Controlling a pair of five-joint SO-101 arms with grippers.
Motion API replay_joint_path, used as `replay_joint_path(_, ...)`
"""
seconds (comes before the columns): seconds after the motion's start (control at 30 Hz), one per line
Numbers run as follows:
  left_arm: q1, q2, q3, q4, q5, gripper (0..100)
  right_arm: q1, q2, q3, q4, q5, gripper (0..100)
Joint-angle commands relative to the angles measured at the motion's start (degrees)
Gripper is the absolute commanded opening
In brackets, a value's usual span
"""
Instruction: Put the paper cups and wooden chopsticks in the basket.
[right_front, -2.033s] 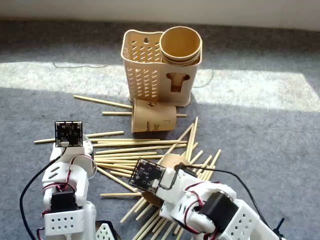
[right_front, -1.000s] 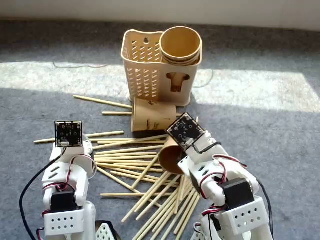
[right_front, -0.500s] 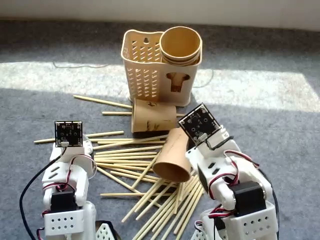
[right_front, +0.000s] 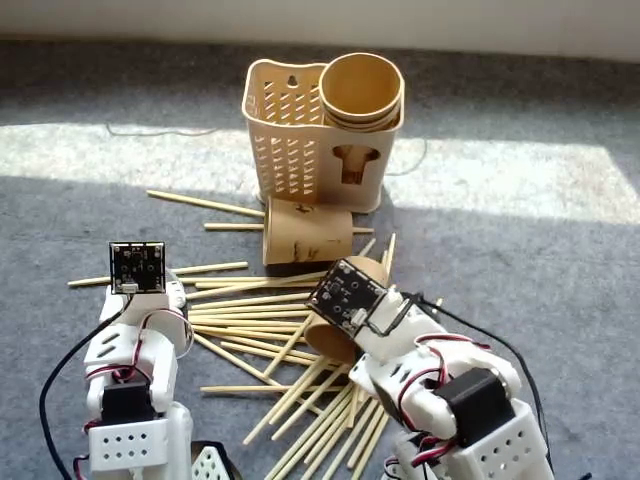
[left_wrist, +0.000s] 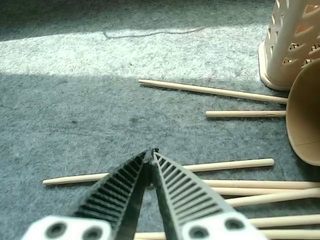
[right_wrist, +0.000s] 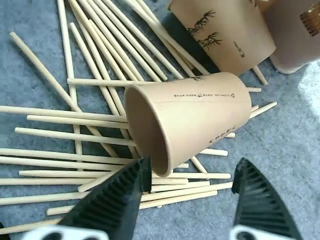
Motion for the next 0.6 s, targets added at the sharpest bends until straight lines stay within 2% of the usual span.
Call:
replay_joint_path(0.0,-0.40,-0.48,-0.48,-0.97,-0.44,1,0.48,0.40,5.05,-7.96,0.70,26.4)
replay_joint_path(0.2,-0.40,-0.48,-0.48,-0.97,-0.44,1,9.45,0.40,15.34,-24.40,0.70,26.4)
replay_joint_path(0.4,-0.40,-0.48,-0.40,-0.97,-0.44,1,15.87,0.40,18.24,-33.19,0.70,25.2)
replay_joint_path(0.57,-0.31,-0.48,-0.40,-0.97,-0.44,1,16.40,0.31,17.71,-33.01,0.79,6.8)
